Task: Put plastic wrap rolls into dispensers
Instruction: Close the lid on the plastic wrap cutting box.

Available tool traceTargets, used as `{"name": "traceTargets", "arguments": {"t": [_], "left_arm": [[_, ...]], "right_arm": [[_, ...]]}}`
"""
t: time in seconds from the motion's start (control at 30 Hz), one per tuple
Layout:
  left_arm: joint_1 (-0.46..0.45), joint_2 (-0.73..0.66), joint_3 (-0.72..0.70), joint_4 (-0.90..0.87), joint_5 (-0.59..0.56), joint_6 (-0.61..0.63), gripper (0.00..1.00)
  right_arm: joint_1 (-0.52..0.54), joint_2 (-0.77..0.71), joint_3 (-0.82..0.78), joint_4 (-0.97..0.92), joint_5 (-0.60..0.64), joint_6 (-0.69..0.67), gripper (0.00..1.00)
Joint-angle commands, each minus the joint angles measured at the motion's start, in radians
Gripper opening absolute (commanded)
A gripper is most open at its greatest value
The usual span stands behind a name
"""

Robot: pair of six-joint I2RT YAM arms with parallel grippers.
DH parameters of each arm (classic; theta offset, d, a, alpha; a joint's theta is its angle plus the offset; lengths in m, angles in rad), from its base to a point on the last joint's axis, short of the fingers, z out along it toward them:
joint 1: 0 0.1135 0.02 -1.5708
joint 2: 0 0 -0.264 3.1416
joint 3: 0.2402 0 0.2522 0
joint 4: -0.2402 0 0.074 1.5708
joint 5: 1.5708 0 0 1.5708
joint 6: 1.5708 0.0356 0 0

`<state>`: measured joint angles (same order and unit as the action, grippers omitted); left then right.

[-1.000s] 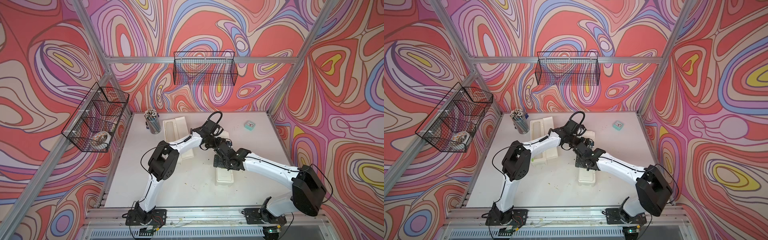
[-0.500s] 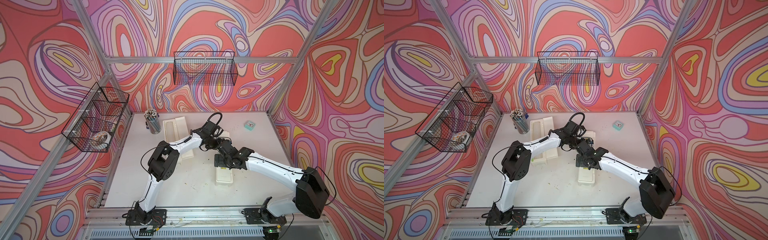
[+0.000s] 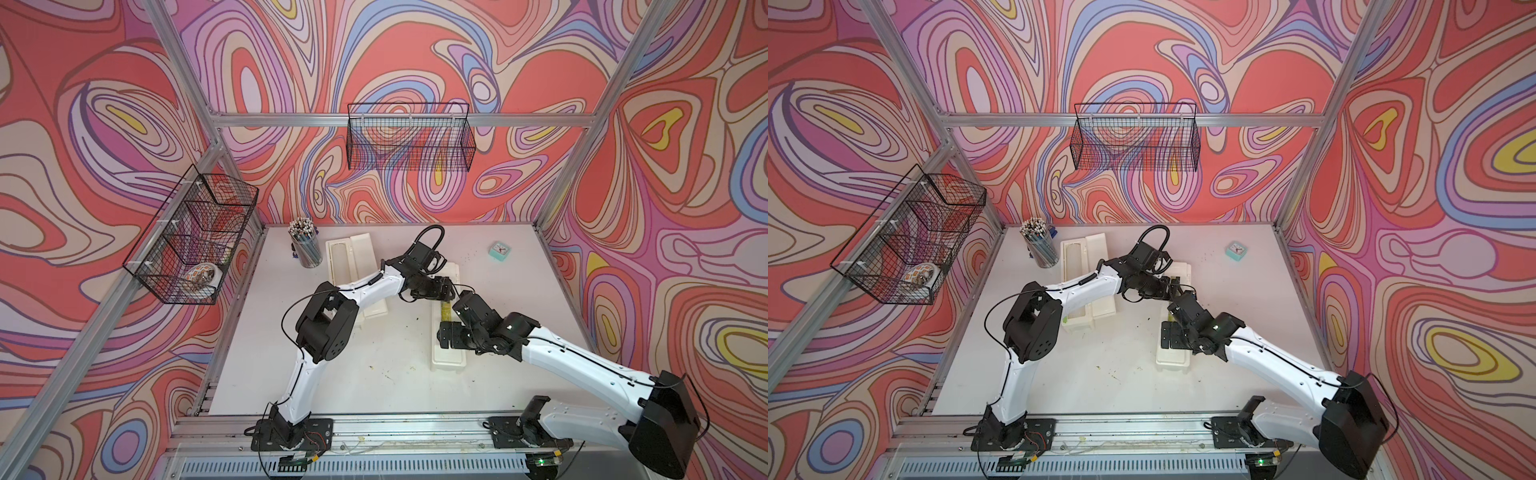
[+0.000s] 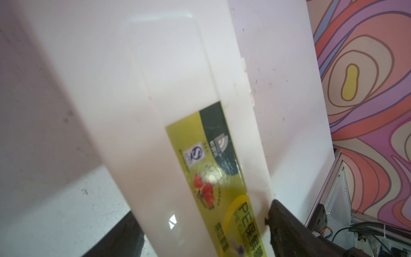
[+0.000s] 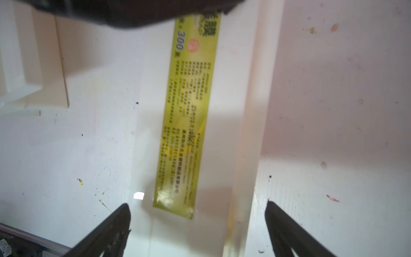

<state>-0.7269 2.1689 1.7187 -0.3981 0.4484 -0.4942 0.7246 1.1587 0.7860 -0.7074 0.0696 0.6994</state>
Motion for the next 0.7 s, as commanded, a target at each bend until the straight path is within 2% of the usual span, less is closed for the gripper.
{"name": "traceTargets", "arguments": {"t": [0.0,0.27,0.67], "left_arm": [[-0.021,0.04,-0.026,-0.081,-0.041,0.025,0.83],[-0.022,0.045,-0.01,-0.079,-0.05,0.025,0.84],[-0.02,0.049,0.005,-0.074,-0.05,0.026,0.87]], "right_arm": [[-0.005,-0.019,-0.062,0.048,-0.045,0.039,0.95],[-0.015,-0.088,-0.2,0.086,-0.057,0.101,0.9],[-0.028,-0.178,-0.35,0.186,-0.14,0.183,0.69]]}}
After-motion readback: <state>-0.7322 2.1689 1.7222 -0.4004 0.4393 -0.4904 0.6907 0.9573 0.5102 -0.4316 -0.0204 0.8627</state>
